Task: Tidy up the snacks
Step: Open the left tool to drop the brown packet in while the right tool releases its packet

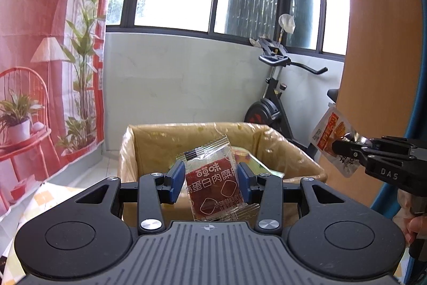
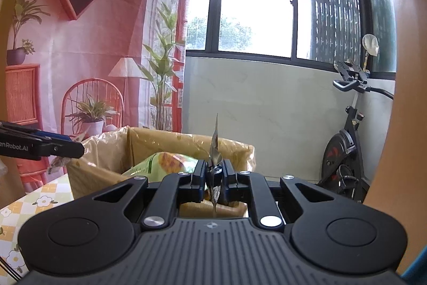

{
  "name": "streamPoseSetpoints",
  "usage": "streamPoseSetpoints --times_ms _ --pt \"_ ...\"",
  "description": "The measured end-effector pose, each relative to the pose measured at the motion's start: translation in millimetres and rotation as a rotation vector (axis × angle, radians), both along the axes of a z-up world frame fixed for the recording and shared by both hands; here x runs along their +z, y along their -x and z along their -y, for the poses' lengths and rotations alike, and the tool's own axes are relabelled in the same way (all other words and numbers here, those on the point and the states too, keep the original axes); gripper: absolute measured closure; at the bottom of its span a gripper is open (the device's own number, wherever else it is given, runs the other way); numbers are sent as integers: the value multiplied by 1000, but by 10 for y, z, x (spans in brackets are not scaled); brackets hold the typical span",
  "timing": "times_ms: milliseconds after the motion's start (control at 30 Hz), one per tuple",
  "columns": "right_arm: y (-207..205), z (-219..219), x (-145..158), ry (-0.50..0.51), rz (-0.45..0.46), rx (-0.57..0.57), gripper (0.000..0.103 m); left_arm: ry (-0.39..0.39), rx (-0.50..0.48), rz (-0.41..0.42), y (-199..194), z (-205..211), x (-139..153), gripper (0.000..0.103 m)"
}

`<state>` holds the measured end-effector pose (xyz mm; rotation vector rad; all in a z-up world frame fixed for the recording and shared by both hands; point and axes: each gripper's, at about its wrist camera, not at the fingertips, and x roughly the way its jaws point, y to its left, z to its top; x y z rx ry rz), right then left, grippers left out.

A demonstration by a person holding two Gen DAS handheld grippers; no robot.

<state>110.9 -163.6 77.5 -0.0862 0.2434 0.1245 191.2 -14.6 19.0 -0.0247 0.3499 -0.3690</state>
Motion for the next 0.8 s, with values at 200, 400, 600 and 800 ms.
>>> streamPoseSetpoints --times_ms 200,400,600,800 --pt "-321 -34 56 26 -9 0 89 13 2 0 -244 20 43 58" --pt "-746 21 -22 -13 -65 -23 89 13 21 -60 -572 -2 -30 57" --pt "-1087 75 -199 -42 -132 -41 89 -18 38 -89 -765 -34 -122 57" --pt "-1232 85 -359 -76 -187 -47 88 -58 41 -127 -870 -20 -219 53"
